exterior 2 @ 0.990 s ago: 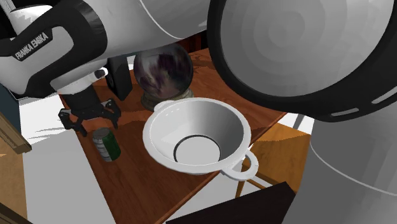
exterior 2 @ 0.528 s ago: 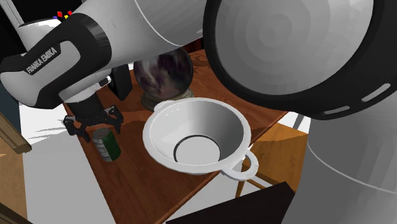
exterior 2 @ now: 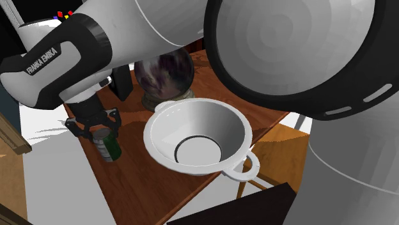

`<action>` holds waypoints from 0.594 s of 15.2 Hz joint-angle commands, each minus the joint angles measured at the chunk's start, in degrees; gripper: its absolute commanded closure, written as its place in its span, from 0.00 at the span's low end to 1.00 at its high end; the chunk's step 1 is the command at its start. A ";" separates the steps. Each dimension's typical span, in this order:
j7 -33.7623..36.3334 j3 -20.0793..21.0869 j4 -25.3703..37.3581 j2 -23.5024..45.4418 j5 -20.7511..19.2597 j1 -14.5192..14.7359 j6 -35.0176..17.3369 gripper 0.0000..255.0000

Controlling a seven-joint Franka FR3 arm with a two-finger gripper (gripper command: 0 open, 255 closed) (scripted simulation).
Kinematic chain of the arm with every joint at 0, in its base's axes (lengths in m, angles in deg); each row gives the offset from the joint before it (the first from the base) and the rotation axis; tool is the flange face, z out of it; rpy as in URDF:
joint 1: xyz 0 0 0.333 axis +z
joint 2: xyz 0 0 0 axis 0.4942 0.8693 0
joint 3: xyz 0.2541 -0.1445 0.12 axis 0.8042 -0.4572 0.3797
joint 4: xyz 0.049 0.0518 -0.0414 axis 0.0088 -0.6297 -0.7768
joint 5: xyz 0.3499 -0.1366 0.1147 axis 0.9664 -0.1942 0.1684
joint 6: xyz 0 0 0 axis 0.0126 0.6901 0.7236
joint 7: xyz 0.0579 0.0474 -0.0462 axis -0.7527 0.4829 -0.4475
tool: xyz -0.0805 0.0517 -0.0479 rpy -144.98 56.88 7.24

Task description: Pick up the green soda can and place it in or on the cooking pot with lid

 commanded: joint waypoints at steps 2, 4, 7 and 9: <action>0.00 -0.01 -0.04 0.02 0.00 0.00 0.00 1.00; 0.01 0.00 -0.03 0.02 0.00 0.01 0.01 1.00; -0.16 0.06 0.40 -0.25 0.21 -0.04 0.67 1.00; -0.47 0.19 1.34 -0.78 0.60 -0.11 2.03 1.00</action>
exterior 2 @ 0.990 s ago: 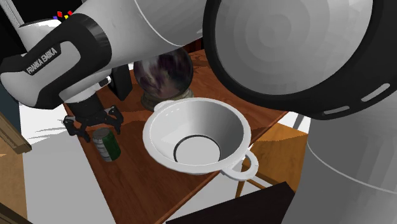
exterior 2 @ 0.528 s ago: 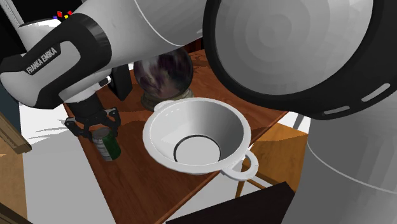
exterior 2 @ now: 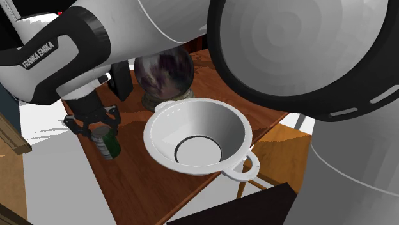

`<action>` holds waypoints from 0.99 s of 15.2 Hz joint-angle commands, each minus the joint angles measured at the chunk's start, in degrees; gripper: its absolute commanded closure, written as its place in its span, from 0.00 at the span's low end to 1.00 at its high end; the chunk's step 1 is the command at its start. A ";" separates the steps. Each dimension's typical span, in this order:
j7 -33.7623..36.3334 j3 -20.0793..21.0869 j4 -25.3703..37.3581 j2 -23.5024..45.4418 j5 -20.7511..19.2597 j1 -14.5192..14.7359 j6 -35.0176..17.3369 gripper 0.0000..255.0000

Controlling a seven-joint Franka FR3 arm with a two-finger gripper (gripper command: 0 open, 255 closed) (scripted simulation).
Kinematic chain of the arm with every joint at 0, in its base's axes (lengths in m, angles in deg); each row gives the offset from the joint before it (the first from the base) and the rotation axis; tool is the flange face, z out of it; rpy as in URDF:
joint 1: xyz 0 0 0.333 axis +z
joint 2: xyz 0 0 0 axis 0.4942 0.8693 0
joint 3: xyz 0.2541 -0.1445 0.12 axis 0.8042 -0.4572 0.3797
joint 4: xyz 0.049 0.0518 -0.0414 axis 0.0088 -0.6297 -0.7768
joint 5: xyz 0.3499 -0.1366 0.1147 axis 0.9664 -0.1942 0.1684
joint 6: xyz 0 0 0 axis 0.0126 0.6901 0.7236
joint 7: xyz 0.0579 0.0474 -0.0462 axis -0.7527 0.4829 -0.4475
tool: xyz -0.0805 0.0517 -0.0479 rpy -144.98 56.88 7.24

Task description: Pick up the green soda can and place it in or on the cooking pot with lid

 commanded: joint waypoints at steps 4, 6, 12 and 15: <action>-0.57 0.28 2.60 -1.02 0.80 -0.04 3.43 1.00; -0.82 0.37 3.70 -1.39 1.09 -0.06 4.83 1.00; -1.42 0.60 7.39 -2.20 1.74 -0.03 9.15 1.00; -1.65 0.69 9.45 -2.42 1.94 0.04 11.38 1.00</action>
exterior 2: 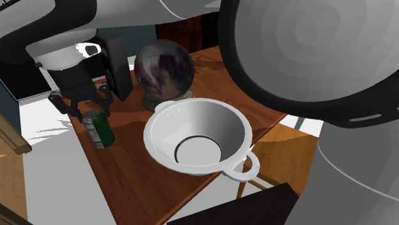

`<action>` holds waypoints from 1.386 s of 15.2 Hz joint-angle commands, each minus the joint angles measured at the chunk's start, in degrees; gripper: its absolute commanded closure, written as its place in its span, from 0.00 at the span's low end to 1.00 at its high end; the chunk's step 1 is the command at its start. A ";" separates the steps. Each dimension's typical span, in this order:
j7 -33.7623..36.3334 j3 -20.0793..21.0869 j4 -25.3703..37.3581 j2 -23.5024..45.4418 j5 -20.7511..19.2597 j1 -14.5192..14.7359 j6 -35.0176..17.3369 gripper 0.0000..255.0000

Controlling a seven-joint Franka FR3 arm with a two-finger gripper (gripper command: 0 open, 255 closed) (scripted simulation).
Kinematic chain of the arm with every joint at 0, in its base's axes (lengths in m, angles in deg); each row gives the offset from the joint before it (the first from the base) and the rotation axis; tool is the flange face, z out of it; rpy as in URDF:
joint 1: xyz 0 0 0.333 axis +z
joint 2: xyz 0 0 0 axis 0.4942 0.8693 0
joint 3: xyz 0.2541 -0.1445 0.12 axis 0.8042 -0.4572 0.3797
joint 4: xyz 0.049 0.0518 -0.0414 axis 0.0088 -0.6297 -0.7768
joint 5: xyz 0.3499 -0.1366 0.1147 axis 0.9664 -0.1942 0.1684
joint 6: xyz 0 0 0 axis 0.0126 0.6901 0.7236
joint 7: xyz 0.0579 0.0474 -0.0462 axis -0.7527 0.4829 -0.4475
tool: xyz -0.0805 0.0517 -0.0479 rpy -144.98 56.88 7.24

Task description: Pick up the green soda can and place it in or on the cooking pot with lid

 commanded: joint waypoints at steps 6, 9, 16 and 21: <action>-0.36 0.22 5.29 -0.21 0.26 0.34 5.45 1.00; -0.44 0.30 7.86 0.00 0.19 0.57 7.84 1.00; -0.45 0.49 14.70 1.14 -0.41 1.45 13.70 1.00; -0.33 0.62 20.16 2.51 -1.19 2.41 17.99 1.00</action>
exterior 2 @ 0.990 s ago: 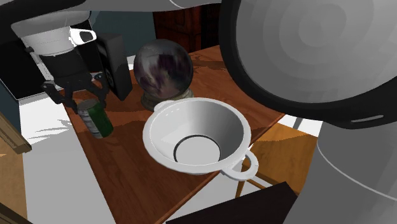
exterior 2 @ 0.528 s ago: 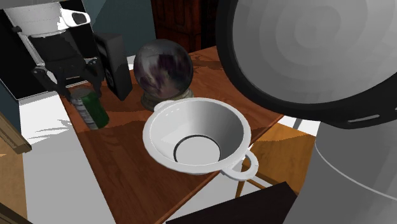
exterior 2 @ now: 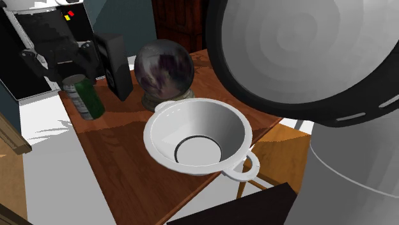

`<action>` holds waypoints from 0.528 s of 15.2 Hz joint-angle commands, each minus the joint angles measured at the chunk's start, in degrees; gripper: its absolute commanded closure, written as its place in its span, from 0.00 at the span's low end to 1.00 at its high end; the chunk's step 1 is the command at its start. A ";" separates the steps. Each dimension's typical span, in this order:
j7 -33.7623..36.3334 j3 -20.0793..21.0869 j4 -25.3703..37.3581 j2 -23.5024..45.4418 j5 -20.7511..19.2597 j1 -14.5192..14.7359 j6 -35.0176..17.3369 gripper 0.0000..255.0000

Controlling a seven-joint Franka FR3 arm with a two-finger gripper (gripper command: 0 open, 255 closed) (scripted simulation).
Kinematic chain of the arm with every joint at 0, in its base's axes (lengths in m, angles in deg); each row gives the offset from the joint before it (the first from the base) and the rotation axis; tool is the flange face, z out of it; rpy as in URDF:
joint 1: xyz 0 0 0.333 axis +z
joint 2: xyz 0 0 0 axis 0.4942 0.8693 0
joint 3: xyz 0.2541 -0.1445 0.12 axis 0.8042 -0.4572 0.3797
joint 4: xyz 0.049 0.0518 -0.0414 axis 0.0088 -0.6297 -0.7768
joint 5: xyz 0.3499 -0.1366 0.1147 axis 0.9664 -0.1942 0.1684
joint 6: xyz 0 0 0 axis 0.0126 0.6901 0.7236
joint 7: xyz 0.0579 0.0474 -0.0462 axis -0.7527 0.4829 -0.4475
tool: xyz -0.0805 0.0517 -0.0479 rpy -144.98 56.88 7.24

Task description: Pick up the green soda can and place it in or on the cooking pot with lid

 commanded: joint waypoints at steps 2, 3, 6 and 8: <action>-2.84 -0.50 -4.68 -4.95 2.70 -3.02 -0.67 1.00; -4.39 -0.89 -7.35 -7.48 4.08 -4.45 -1.32 1.00; -9.31 -2.85 -14.40 -14.61 7.82 -7.72 -2.65 1.00; -12.66 -4.57 -18.45 -18.95 9.86 -9.28 -3.09 1.00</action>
